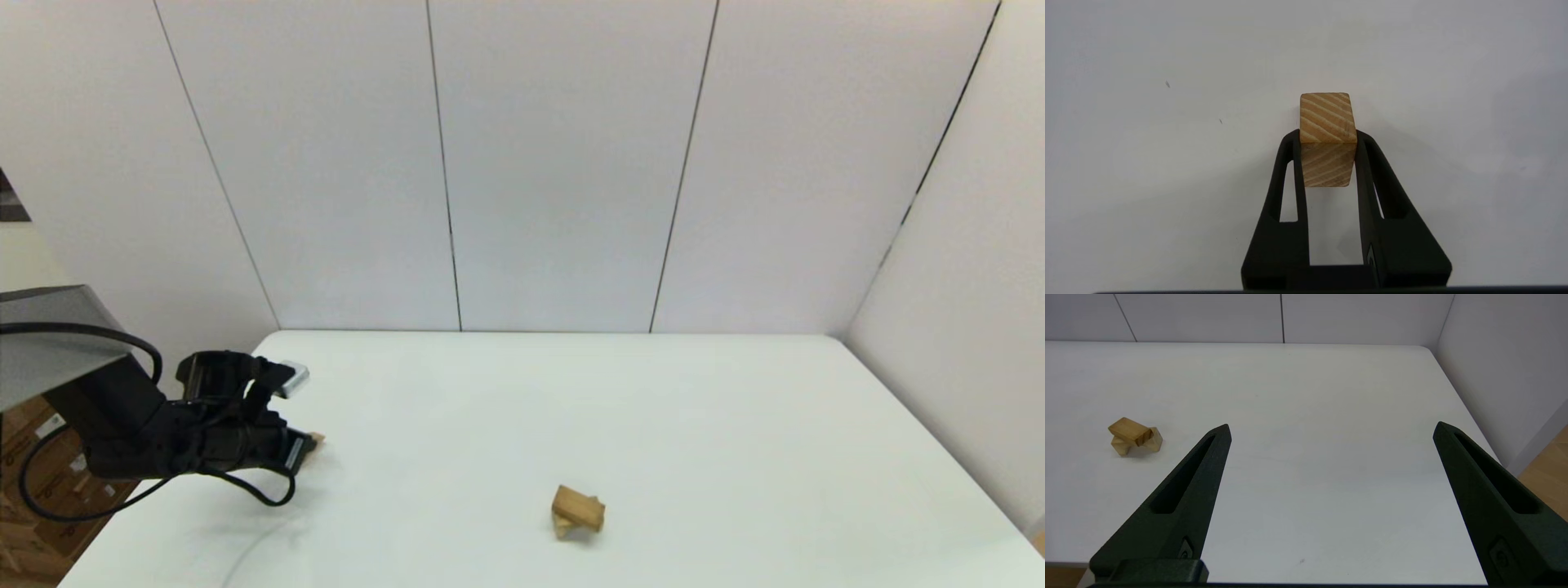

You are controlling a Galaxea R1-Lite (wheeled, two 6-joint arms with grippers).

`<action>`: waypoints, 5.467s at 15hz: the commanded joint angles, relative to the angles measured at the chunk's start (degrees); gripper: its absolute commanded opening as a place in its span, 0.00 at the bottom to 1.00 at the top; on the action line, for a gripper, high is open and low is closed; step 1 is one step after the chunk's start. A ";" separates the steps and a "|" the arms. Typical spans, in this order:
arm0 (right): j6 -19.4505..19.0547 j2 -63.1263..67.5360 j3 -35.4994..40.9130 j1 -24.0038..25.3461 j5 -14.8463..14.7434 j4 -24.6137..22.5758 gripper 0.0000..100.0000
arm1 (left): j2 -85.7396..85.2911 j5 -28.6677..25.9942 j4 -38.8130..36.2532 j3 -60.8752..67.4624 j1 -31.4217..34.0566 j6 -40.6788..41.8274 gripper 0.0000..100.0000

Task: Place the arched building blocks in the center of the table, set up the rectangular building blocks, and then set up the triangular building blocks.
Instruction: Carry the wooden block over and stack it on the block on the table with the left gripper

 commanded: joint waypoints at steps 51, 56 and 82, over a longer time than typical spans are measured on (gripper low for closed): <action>-0.04 0.07 -0.01 0.01 0.03 0.06 1.00 | 1.37 -3.45 25.65 -26.63 -50.58 5.02 0.00; -0.04 0.07 -0.01 0.01 0.03 0.06 1.00 | 2.43 -3.54 25.65 -26.37 -49.35 5.28 0.00; -0.04 0.07 -0.01 0.01 0.03 0.06 1.00 | 4.80 -4.68 23.80 -26.81 -48.56 5.02 0.00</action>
